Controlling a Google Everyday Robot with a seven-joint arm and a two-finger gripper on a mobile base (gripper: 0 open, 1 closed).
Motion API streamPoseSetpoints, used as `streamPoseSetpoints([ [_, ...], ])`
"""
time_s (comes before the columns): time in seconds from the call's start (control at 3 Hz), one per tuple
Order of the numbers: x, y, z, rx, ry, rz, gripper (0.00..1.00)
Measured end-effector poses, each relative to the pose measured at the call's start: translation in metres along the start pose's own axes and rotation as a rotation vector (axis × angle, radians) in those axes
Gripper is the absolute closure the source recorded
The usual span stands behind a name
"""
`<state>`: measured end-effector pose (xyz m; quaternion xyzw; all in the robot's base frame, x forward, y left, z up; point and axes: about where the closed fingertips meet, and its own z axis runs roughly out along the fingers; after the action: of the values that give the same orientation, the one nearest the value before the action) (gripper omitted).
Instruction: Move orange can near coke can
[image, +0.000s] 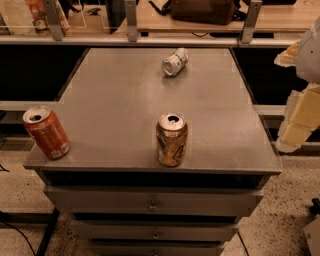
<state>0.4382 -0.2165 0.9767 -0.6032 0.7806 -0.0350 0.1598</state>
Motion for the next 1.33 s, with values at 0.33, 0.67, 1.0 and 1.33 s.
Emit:
streamPoseSetpoints([
  [0.33, -0.004, -0.002, 0.006, 0.006, 0.005, 0.0, 0.0],
  [0.67, -0.014, -0.006, 0.025, 0.009, -0.02, 0.031, 0.0],
  [1.0, -0.031, -0.007, 0.047, -0.027, -0.077, 0.038, 0.0],
  [1.33, -0.052, -0.003, 0.066, -0.086, -0.154, 0.017, 0.0],
])
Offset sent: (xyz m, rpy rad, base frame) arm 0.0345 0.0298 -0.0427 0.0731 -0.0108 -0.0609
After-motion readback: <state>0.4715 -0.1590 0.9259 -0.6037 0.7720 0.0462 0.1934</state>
